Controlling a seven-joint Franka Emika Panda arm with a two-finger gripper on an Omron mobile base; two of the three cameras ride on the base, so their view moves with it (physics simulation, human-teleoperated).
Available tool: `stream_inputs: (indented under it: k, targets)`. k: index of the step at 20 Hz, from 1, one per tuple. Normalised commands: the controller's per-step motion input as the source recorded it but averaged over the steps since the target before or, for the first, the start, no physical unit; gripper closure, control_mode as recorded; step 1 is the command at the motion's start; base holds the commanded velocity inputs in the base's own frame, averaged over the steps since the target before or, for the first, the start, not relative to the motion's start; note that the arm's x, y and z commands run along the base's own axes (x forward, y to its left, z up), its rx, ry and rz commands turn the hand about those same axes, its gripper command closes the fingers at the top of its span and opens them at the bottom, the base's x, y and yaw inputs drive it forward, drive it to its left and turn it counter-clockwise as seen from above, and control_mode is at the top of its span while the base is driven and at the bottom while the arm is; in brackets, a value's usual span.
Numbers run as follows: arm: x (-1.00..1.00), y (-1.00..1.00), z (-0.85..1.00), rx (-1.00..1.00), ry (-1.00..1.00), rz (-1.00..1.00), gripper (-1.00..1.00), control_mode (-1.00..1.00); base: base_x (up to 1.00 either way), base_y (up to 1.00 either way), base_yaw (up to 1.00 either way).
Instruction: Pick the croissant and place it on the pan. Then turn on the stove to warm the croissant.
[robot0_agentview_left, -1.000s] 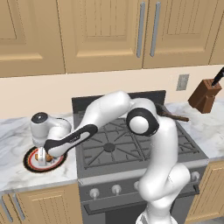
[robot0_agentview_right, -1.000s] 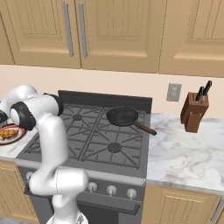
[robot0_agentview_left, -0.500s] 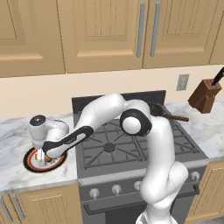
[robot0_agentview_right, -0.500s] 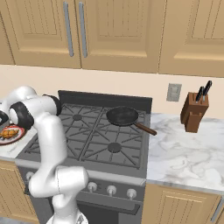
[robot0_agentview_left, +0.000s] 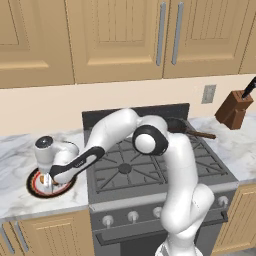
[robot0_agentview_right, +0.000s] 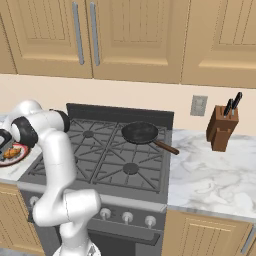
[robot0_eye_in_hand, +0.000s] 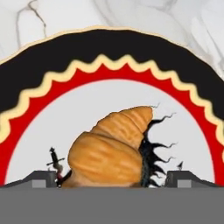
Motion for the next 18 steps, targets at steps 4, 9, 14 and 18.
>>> stream_inputs:
  k: [4,9,14,18]
  targets:
    - [0.01,0.0,-0.18,0.0,0.0,0.0,1.0,-1.0,0.0,0.0,0.0]
    - [0.0,-0.01,0.02,0.0,0.0,0.0,1.0,-1.0,0.0,0.0,0.0]
    - [-0.03,-0.09,0.32,0.0,-0.01,0.0,1.0,-1.0,0.0,0.0,0.0]
    - [-0.09,-0.08,0.57,0.0,-0.05,0.0,1.0,-1.0,0.0,0.0,0.0]
